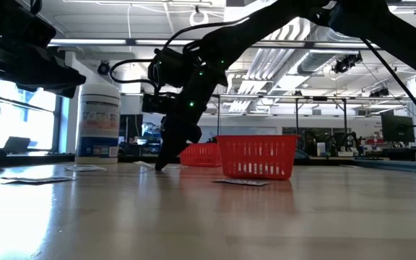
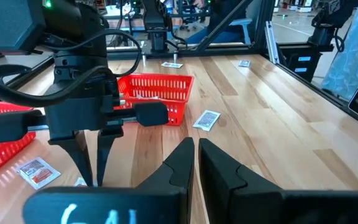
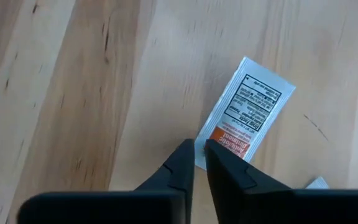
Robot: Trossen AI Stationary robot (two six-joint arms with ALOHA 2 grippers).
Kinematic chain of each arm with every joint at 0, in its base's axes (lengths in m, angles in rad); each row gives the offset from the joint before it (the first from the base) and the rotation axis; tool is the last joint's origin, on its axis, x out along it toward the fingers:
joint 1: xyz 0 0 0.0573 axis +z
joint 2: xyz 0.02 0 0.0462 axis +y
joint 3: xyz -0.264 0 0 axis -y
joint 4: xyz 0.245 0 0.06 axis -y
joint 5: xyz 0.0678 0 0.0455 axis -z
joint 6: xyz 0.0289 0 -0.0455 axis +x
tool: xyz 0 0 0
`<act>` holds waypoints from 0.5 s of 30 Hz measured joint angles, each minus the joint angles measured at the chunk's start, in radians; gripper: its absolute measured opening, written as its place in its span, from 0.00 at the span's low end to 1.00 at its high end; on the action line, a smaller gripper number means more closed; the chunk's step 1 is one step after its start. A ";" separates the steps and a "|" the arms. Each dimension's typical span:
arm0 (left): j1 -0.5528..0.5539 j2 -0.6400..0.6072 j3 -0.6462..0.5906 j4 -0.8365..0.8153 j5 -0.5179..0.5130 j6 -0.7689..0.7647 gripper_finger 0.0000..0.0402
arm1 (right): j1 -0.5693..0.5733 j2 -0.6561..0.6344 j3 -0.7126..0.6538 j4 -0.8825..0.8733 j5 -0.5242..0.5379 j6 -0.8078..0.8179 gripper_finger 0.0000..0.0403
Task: Pick & Place First Aid Supplies
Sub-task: Put the white ointment pack into the top red bin
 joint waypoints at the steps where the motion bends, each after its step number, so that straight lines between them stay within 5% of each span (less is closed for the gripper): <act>1: 0.000 0.000 0.000 0.000 0.000 0.000 0.05 | 0.000 0.000 0.000 0.000 0.000 -0.001 0.06; 15: 0.000 0.000 0.000 0.000 0.000 0.000 0.05 | 0.012 -0.017 -0.003 0.008 0.050 0.070 0.00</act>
